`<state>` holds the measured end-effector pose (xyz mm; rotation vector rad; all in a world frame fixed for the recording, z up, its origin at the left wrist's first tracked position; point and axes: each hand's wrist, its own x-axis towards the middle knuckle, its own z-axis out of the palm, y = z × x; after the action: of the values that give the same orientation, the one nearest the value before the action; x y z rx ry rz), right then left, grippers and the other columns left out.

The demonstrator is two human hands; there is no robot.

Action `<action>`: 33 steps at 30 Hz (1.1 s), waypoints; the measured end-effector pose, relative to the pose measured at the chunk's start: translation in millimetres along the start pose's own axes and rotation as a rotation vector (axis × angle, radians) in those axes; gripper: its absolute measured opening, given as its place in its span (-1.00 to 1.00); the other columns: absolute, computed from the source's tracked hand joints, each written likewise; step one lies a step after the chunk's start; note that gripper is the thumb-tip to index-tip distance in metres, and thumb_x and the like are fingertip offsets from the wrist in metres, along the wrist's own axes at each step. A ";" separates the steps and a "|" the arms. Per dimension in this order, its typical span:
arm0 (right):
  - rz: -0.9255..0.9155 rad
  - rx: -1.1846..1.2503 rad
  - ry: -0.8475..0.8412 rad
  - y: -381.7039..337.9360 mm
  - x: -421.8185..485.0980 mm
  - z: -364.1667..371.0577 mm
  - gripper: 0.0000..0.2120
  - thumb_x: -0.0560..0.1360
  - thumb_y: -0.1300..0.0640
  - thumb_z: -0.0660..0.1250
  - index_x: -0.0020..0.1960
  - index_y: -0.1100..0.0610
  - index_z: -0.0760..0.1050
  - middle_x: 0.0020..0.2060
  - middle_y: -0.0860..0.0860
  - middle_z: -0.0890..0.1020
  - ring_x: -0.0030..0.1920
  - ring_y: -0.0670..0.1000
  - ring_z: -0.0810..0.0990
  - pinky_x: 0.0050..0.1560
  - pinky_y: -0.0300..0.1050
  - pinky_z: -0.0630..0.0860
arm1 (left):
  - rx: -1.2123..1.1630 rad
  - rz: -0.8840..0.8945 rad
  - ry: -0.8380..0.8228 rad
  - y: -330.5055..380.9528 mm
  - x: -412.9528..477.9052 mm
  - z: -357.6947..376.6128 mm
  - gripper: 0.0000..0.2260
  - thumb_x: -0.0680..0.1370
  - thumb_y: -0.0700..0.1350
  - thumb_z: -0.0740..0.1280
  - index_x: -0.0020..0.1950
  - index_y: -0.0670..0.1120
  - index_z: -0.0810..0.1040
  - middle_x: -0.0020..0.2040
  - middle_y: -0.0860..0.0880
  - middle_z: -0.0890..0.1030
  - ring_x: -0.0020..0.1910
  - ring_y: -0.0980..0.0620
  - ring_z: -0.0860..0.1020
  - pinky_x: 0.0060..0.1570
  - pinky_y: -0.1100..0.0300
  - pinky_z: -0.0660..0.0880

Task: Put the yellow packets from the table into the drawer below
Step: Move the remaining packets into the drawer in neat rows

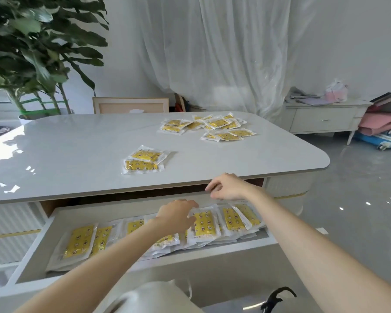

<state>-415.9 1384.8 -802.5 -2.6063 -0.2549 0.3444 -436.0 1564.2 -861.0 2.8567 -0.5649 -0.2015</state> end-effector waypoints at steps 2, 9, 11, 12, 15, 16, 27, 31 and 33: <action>-0.036 0.034 0.032 -13.7 -1.8 -7.7 -0.71 0.52 0.19 0.32 0.23 0.06 0.57 0.12 0.02 0.62 -0.02 -0.04 0.59 0.02 -0.23 0.44 | -0.022 -0.005 0.074 -5.2 -10.2 -15.5 -0.63 0.59 0.00 0.19 0.41 0.10 0.34 0.32 0.06 0.49 0.24 0.02 0.50 0.15 0.10 0.48; -0.082 0.158 0.214 -48.2 12.3 -9.2 -0.76 0.52 0.19 0.28 0.14 0.01 0.58 0.07 0.04 0.63 -0.02 -0.04 0.60 0.04 -0.17 0.52 | -0.087 -0.072 0.353 -34.5 -35.0 -64.3 -0.70 0.59 -0.10 0.16 0.31 0.03 0.45 0.16 0.06 0.58 0.07 0.05 0.57 -0.04 0.16 0.53; -0.082 0.219 0.255 -58.3 20.9 -2.9 -0.75 0.53 0.19 0.27 0.16 0.02 0.57 0.10 0.02 0.62 0.05 -0.03 0.59 0.03 -0.20 0.48 | -0.084 -0.107 0.435 -49.2 -33.9 -72.2 -0.72 0.59 -0.09 0.19 0.30 0.01 0.45 0.20 0.02 0.48 0.15 0.03 0.49 -0.03 0.16 0.50; -0.084 0.245 0.264 -64.3 25.0 0.9 -0.74 0.53 0.20 0.27 0.19 0.03 0.56 0.12 0.01 0.61 0.08 -0.04 0.56 0.03 -0.22 0.44 | -0.075 -0.135 0.466 -58.2 -31.4 -74.4 -0.71 0.58 -0.09 0.20 0.31 0.00 0.43 0.23 -0.01 0.42 0.22 0.00 0.43 -0.01 0.16 0.47; -0.109 0.303 0.277 -82.7 42.0 14.8 -0.69 0.55 0.20 0.25 0.27 0.04 0.50 0.25 0.00 0.54 0.22 -0.03 0.49 0.09 -0.25 0.33 | -0.128 -0.268 0.498 -86.4 -20.8 -76.9 -0.63 0.59 -0.04 0.20 0.39 -0.04 0.33 0.32 -0.09 0.30 0.33 -0.09 0.26 0.14 0.11 0.41; -0.119 0.311 0.275 -89.0 48.9 19.5 -0.67 0.56 0.20 0.23 0.30 0.04 0.48 0.29 0.00 0.50 0.26 -0.02 0.47 0.10 -0.26 0.32 | -0.174 -0.314 0.494 -95.6 -16.6 -76.6 -0.59 0.59 -0.02 0.19 0.43 -0.05 0.29 0.35 -0.10 0.26 0.36 -0.11 0.22 0.22 0.08 0.36; -0.142 -0.054 0.177 -128.2 131.9 47.6 -0.55 0.64 0.07 -0.05 0.50 -0.19 0.17 0.54 -0.16 0.09 0.46 0.22 0.08 0.39 0.08 0.15 | -0.149 -0.422 0.436 -147.2 34.0 -72.6 -0.39 0.54 0.25 0.11 0.54 0.08 0.06 0.55 0.05 0.06 0.52 -0.04 0.06 0.46 -0.12 -0.04; -0.117 -0.182 0.246 -124.8 143.9 58.3 -0.59 0.64 -0.02 -0.07 0.46 -0.24 0.23 0.52 -0.22 0.15 0.44 0.17 0.13 0.38 0.10 0.12 | -0.116 -0.375 0.402 -155.6 41.9 -72.6 -0.35 0.52 0.29 0.13 0.55 0.08 0.07 0.53 0.08 0.18 0.51 0.00 0.12 0.46 -0.10 -0.03; -0.107 -0.178 0.308 -125.3 146.1 57.2 -0.60 0.64 -0.03 -0.08 0.40 -0.21 0.32 0.47 -0.20 0.27 0.40 0.15 0.18 0.34 0.10 0.17 | -0.127 -0.367 0.399 -160.2 41.8 -73.8 -0.39 0.54 0.27 0.12 0.54 0.10 0.09 0.50 0.10 0.26 0.51 0.01 0.15 0.47 -0.08 -0.01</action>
<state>-308.1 1553.6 -817.1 -2.7580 -0.3278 -0.1233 -327.1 1706.3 -832.3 2.7397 0.0493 0.2626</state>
